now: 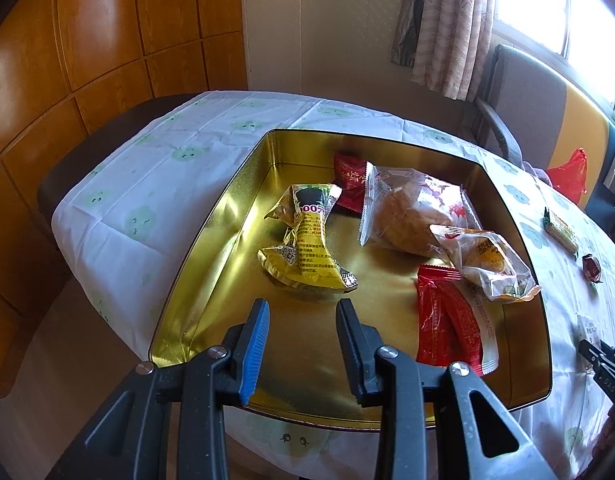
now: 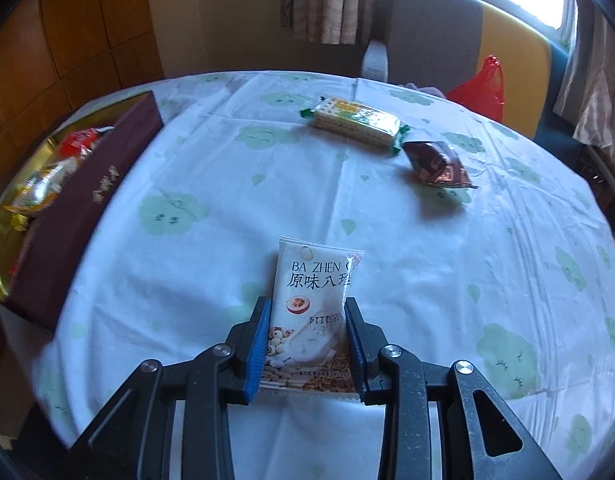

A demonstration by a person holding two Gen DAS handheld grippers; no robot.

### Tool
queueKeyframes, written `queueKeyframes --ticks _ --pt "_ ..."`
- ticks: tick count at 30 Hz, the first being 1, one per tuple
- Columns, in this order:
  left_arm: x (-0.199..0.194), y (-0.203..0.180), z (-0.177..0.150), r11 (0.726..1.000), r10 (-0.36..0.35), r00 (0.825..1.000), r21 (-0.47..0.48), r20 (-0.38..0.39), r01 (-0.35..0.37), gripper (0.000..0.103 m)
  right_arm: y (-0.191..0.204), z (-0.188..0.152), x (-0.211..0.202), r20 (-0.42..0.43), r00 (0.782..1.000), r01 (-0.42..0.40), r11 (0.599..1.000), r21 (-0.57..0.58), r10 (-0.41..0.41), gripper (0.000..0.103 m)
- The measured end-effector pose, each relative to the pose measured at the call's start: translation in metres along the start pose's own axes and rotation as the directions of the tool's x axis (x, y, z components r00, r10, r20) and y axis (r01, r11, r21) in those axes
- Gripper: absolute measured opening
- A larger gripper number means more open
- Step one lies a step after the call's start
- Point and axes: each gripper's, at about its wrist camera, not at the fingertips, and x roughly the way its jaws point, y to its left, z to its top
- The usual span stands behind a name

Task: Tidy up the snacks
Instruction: 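Carry the white BA ZHEN packet into the tin and release it with the right gripper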

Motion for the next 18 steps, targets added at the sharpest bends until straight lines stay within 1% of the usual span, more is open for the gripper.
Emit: queueKeyframes --ticks 4,7,10,14,18 --pt "0.0 0.001 0.0 1.0 0.005 1.0 -0.001 0.004 -0.005 0.035 0.014 0.005 -0.013 0.021 0.999 -0.036 0.999 -0.03 0.037 0.035" --pt "0.0 0.002 0.0 1.0 0.011 1.0 0.001 0.008 -0.011 0.035 0.027 0.009 -0.024 0.037 0.996 -0.085 0.995 -0.056 0.087 0.035" --pt "-0.001 0.002 0.0 1.0 0.015 1.0 0.0 0.011 -0.015 0.035 0.043 0.014 -0.032 0.035 0.989 -0.14 0.987 -0.083 0.143 0.035" --pt "-0.004 0.004 0.001 1.0 0.023 0.999 -0.005 0.024 -0.023 0.035 0.068 0.023 -0.042 0.037 0.974 -0.216 0.968 -0.128 0.223 0.035" --pt "-0.005 0.009 0.002 0.999 0.033 0.999 -0.016 0.032 -0.032 0.035 0.096 0.035 -0.052 0.037 0.951 -0.297 0.939 -0.175 0.308 0.035"
